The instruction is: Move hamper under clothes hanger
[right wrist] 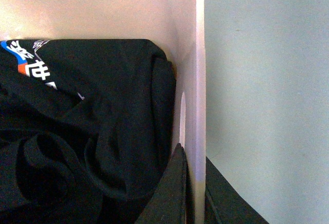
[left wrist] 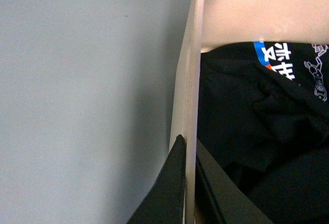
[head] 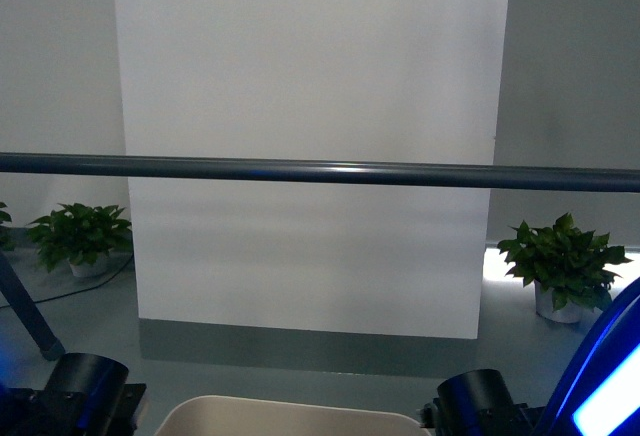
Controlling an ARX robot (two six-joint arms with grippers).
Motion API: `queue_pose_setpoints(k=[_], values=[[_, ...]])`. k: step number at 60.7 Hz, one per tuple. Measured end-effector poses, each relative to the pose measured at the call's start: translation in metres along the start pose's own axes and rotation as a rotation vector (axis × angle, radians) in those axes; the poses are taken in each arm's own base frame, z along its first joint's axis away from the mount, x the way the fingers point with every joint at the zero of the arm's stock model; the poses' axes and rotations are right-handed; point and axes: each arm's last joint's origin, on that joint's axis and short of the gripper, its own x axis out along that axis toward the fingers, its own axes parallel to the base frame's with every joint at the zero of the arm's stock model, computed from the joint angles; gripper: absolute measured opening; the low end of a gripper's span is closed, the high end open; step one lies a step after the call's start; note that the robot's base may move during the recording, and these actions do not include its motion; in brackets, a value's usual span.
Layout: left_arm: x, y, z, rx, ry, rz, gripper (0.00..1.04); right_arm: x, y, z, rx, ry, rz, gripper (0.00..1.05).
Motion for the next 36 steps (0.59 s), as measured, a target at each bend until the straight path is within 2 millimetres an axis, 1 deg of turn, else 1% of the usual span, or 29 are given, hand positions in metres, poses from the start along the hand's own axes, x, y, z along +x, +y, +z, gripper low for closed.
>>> queue_pose_setpoints(k=[3,9,23,36], values=[[0.0,0.004,0.0,-0.006,0.0,0.007,0.04,0.0,0.004,-0.001,-0.006,0.001,0.011,0.03],[0.0,0.005,0.0,-0.008,0.0,0.007,0.04,0.0,0.005,-0.001,-0.007,0.002,0.014,0.03],[-0.001,-0.008,0.0,0.013,0.0,-0.026,0.04,0.001,-0.011,0.002,0.017,-0.003,-0.027,0.03],[0.0,-0.006,0.0,0.01,0.0,-0.016,0.04,0.001,-0.007,0.001,0.012,-0.002,-0.019,0.03]])
